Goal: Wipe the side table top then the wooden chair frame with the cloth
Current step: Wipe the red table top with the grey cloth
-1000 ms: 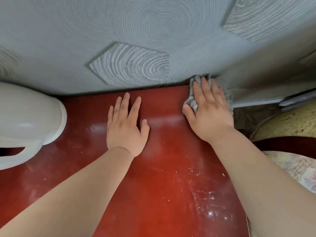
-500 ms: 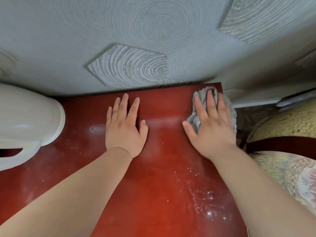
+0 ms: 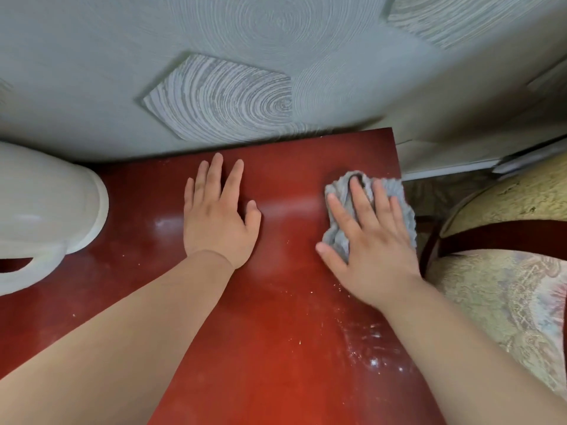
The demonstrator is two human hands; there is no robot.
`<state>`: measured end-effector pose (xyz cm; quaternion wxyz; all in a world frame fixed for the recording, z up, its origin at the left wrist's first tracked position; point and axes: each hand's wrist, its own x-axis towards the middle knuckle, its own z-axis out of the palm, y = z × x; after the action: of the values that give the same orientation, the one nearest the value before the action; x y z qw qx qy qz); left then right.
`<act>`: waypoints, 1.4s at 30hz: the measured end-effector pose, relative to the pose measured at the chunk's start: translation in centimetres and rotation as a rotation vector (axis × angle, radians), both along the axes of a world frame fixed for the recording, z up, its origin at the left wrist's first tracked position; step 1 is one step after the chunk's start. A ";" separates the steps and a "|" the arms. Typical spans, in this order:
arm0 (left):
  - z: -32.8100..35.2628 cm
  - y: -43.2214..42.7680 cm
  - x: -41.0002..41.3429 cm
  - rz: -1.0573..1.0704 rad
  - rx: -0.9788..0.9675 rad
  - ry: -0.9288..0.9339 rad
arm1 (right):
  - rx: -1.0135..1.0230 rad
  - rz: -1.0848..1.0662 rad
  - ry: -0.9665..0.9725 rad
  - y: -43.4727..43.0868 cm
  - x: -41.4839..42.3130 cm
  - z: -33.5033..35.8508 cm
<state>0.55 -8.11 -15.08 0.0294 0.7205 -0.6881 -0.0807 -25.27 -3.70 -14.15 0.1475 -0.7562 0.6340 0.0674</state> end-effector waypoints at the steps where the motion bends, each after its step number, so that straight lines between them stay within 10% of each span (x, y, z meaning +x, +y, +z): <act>1: 0.1 0.0 0.0 -0.001 0.002 -0.007 | -0.009 -0.022 0.005 -1.7 0.1 -0.1; 7: 0.0 0.1 -0.1 -0.006 0.003 -0.031 | -0.004 -0.214 -0.013 -7.6 3.6 0.0; 14: 0.1 0.1 0.0 -0.007 -0.004 -0.009 | 0.005 0.244 -0.130 1.3 4.3 0.1; 23: 0.0 0.0 0.0 0.007 0.012 -0.015 | 0.005 -0.229 -0.013 -5.3 1.4 -0.2; 29: 0.0 0.1 0.0 0.004 0.005 -0.016 | 0.044 0.123 -0.082 -0.3 5.2 0.4; 36: -0.1 0.0 0.1 0.009 -0.004 -0.012 | 0.045 -0.224 -0.080 -5.3 3.4 0.3; 42: -0.3 0.1 0.0 -0.004 -0.036 0.015 | 0.083 -0.018 -0.104 0.2 7.0 1.3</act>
<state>0.60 -7.97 -15.41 0.0475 0.7180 -0.6905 -0.0736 -18.22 -3.52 -12.87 0.2123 -0.7460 0.6289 0.0531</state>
